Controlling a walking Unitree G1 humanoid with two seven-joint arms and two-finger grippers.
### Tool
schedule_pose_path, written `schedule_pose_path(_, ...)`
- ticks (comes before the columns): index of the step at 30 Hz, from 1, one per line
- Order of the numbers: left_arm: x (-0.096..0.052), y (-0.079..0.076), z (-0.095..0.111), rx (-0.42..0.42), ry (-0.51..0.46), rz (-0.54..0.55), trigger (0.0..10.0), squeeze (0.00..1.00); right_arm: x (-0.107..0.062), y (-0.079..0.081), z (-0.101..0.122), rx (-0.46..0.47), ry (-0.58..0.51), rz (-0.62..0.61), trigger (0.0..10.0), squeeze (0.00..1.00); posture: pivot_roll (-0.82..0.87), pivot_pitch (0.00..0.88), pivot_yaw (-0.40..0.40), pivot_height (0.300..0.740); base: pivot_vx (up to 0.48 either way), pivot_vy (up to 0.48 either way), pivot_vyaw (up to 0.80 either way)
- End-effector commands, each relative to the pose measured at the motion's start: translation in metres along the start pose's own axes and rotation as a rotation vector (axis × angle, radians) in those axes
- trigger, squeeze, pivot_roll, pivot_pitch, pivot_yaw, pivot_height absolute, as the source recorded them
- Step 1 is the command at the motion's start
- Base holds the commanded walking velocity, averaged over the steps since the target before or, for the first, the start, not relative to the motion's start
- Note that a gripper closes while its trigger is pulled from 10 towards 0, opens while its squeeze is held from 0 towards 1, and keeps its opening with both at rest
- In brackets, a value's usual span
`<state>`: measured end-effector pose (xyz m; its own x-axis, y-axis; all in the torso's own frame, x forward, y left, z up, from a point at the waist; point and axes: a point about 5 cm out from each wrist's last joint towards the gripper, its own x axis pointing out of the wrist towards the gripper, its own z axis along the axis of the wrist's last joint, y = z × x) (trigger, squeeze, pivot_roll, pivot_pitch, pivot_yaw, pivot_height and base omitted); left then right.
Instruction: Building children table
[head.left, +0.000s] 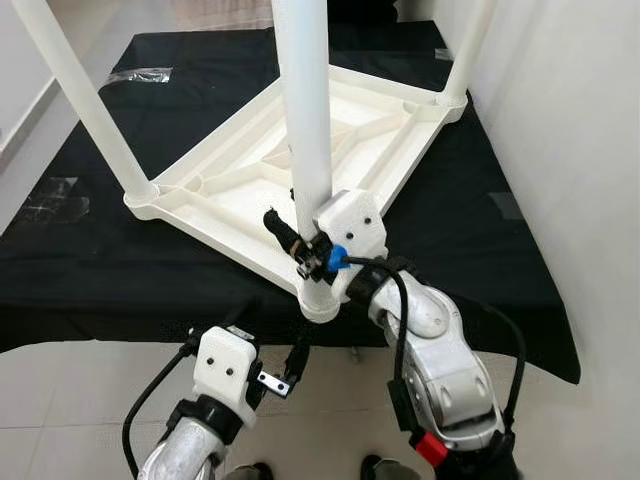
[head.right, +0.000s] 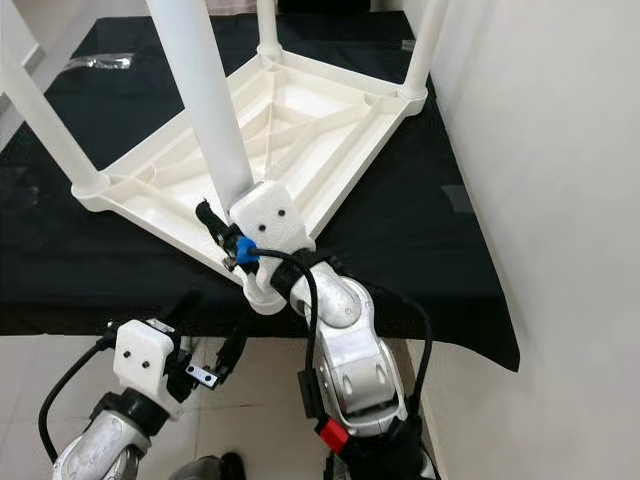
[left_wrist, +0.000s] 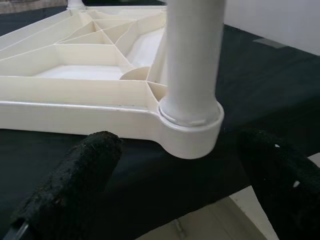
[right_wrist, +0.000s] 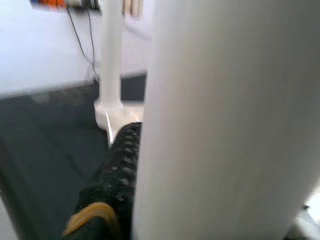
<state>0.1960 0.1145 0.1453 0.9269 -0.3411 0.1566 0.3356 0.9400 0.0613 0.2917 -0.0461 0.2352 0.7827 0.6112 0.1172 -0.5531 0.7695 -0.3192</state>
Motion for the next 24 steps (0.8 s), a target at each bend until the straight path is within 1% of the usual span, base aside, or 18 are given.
schedule_pose_path(1,-0.002,0.0,-0.003,0.012,0.021,0.009,10.0,0.0,-0.001,-0.013,-0.024,0.027,0.104,-0.062,10.0,0.8,0.05,0.279,0.0,0.74,0.0,0.0,0.0)
schedule_pose_path(2,-0.002,0.0,-0.003,0.013,0.02,0.011,10.0,0.0,0.001,-0.017,-0.022,0.03,0.101,-0.066,10.0,1.0,0.05,0.277,-0.005,0.74,0.0,0.0,0.0)
schedule_pose_path(3,-0.002,-0.001,-0.003,0.013,0.02,0.012,10.0,0.0,0.002,-0.02,-0.02,0.033,0.098,-0.067,10.0,1.0,0.05,0.277,-0.005,0.74,0.0,0.0,0.0)
schedule_pose_path(5,-0.002,-0.001,-0.003,0.012,0.019,0.012,10.0,0.0,0.009,-0.02,-0.01,0.074,0.019,0.057,10.0,1.0,0.05,0.275,-0.004,0.74,0.0,0.0,0.0)
schedule_pose_path(6,-0.002,-0.001,-0.003,0.011,0.019,0.011,10.0,0.0,0.009,-0.018,-0.006,0.087,-0.008,0.101,10.0,1.0,0.05,0.275,-0.004,0.74,0.0,0.0,0.0)
schedule_pose_path(7,-0.002,-0.001,-0.003,0.011,0.019,0.011,10.0,0.0,0.009,-0.018,-0.006,0.087,-0.008,0.101,10.0,1.0,0.05,0.275,-0.004,0.74,0.0,0.0,0.0)
schedule_pose_path(8,-0.002,-0.001,-0.002,0.01,0.017,0.01,10.0,0.0,0.009,-0.013,0.002,0.167,-0.075,0.227,10.0,1.0,0.05,0.277,0.002,0.74,0.0,0.0,0.0)
schedule_pose_path(9,0.0,-0.002,-0.002,0.005,0.014,0.005,10.0,0.0,0.008,-0.013,0.01,0.214,-0.149,0.397,10.0,0.78,0.06,0.28,0.005,0.74,0.0,0.0,0.0)
schedule_pose_path(10,0.0,-0.002,-0.002,0.005,0.014,0.005,10.0,0.0,0.008,-0.013,0.01,0.214,-0.149,0.397,10.0,0.78,0.06,0.28,0.005,0.74,0.0,0.0,0.0)
schedule_pose_path(11,0.0,-0.003,-0.001,0.001,0.013,0.001,10.0,0.0,0.008,-0.015,0.015,0.215,-0.19,0.516,10.0,0.0,0.06,0.28,0.004,0.74,0.0,0.0,0.0)
schedule_pose_path(14,0.0,-0.004,-0.001,-0.001,0.012,-0.003,10.0,0.0,0.014,-0.018,0.02,0.216,-0.215,0.626,10.0,0.0,0.07,0.281,0.004,0.74,0.0,0.0,0.0)
schedule_pose_path(16,0.0,-0.004,-0.001,-0.001,0.012,-0.003,10.0,0.0,0.017,-0.02,0.02,0.214,-0.217,0.645,10.0,0.0,0.07,0.281,0.004,0.74,0.0,0.0,0.0)
schedule_pose_path(17,0.0,-0.005,0.0,-0.002,0.011,-0.003,10.0,0.0,0.021,-0.023,0.026,0.2,-0.242,0.698,10.0,0.0,0.08,0.281,-0.001,0.74,0.0,0.0,0.0)
schedule_pose_path(18,0.0,-0.005,0.0,-0.002,0.011,-0.003,10.0,0.0,0.021,-0.023,0.026,0.2,-0.242,0.698,10.0,0.0,0.08,0.281,-0.001,0.74,0.0,0.0,0.0)
schedule_pose_path(21,-0.001,-0.007,0.0,-0.003,0.008,0.0,10.0,0.0,0.031,-0.033,0.043,0.187,-0.303,0.842,10.0,0.0,0.09,0.283,-0.008,0.74,0.0,0.0,0.0)
schedule_pose_path(24,-0.001,-0.008,0.001,-0.003,0.006,0.004,10.0,0.0,0.035,-0.039,0.05,0.173,-0.319,0.906,10.0,0.0,0.09,0.286,-0.015,0.74,0.0,0.0,0.0)
